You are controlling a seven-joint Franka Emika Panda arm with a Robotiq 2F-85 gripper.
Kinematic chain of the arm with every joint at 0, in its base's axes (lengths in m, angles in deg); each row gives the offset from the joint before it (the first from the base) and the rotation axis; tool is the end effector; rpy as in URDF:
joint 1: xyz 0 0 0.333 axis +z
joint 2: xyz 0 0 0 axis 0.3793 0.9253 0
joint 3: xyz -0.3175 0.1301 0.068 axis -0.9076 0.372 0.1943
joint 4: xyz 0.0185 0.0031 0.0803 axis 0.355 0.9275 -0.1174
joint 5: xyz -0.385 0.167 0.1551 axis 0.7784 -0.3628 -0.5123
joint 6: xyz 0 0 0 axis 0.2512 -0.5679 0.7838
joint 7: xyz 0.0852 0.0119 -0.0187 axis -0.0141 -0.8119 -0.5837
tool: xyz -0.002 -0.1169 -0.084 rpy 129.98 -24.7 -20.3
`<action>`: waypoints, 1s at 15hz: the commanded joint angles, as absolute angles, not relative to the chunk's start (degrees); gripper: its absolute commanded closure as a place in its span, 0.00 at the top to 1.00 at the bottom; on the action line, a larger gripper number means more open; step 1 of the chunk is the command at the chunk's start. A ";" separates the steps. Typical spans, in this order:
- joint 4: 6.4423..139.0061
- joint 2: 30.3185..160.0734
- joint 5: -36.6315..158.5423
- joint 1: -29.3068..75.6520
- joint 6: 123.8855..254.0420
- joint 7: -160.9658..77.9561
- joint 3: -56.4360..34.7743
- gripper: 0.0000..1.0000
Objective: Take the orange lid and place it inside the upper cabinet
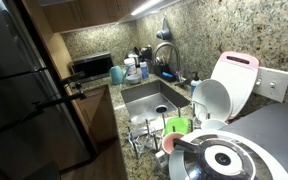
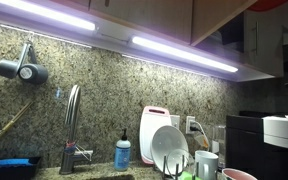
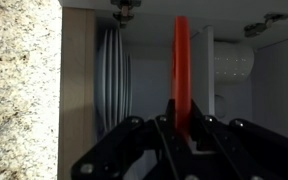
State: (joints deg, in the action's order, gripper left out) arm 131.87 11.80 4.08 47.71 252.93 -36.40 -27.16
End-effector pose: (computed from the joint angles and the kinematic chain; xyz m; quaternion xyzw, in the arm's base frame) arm 0.3085 -0.1472 0.6938 -0.4734 0.4439 -0.5728 0.5008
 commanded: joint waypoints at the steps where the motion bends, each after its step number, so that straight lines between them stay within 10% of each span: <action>1: 131.34 12.43 4.28 47.45 252.93 -35.30 -25.65 0.04; 15: 132.13 13.05 4.19 47.67 252.73 -35.85 -22.36 0.14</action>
